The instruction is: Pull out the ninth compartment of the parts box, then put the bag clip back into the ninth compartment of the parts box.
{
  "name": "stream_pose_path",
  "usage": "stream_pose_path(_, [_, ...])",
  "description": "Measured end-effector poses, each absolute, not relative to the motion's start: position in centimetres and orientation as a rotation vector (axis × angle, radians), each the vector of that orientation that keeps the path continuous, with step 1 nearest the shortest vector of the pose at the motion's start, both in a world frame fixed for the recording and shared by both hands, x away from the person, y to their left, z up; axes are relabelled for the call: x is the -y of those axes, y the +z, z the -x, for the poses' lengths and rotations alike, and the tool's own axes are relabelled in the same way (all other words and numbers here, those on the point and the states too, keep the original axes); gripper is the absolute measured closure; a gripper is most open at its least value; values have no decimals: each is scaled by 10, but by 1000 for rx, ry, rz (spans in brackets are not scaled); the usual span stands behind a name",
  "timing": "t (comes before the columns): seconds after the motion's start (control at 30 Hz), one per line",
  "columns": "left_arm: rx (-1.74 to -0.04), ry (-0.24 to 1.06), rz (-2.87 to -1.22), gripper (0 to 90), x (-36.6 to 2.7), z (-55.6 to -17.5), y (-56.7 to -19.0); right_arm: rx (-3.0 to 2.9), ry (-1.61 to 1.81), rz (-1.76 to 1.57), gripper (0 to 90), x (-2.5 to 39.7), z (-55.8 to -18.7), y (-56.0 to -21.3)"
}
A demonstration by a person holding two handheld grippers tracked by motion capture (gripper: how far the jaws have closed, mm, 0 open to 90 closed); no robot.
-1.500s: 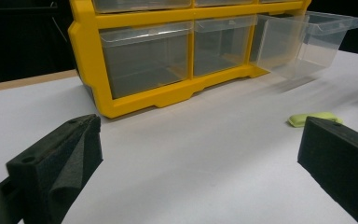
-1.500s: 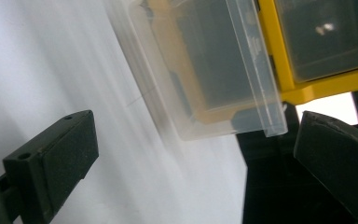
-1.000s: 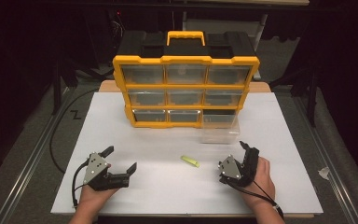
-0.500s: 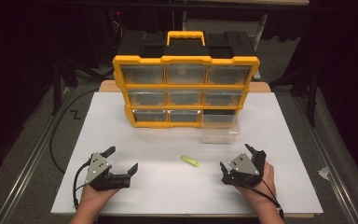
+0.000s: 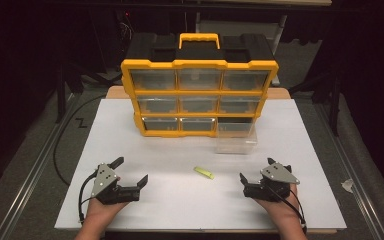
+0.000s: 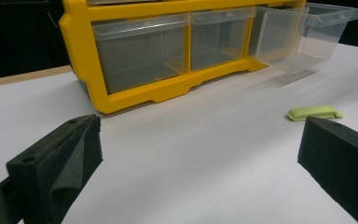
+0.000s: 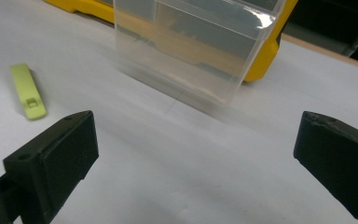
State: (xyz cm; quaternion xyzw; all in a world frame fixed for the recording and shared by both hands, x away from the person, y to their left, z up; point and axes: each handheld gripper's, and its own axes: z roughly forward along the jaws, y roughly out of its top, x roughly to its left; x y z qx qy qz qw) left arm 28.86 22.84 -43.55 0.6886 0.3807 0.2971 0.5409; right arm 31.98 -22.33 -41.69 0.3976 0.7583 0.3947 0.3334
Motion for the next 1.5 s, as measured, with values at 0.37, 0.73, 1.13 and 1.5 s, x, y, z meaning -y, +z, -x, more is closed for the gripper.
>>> stream_pose_path(0.37, [-899, 686, -1626, 3, -227, -290, -435, -2000, 1235, -1201, 12, 226, -327, -419])
stream_pose_path(0.73, [-907, 703, -1624, 2, -229, -290, -435, -2007, 1208, -1207, 11, 226, -328, -419])
stream_pose_path(1.13, [-903, 695, -1635, 3, -227, -289, -435, -2088, 1110, -1177, 12, 220, -330, -422])
stream_pose_path(1.5, [-885, 698, -1632, 3, -226, -287, -432, -2193, 1058, -1192, 12, 219, -330, -425])
